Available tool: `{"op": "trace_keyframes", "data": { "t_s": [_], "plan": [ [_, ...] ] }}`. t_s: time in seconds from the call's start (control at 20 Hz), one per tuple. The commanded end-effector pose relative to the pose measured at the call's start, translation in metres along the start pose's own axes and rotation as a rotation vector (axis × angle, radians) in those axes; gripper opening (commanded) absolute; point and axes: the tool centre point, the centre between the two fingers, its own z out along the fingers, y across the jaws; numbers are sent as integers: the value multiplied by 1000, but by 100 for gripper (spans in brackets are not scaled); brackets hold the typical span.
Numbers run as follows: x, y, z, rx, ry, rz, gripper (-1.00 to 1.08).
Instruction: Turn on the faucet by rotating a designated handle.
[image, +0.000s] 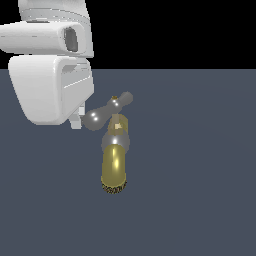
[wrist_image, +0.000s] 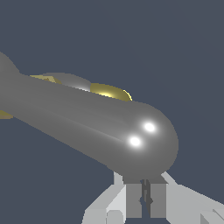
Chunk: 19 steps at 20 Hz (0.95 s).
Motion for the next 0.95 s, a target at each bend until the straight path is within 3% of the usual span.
{"op": "trace_keyframes", "data": {
  "t_s": [0.0,0.9],
  "plan": [
    [11,1,0,-1,0,7,-100],
    [99,12,0,-3,-1,22,-100]
  ]
}}
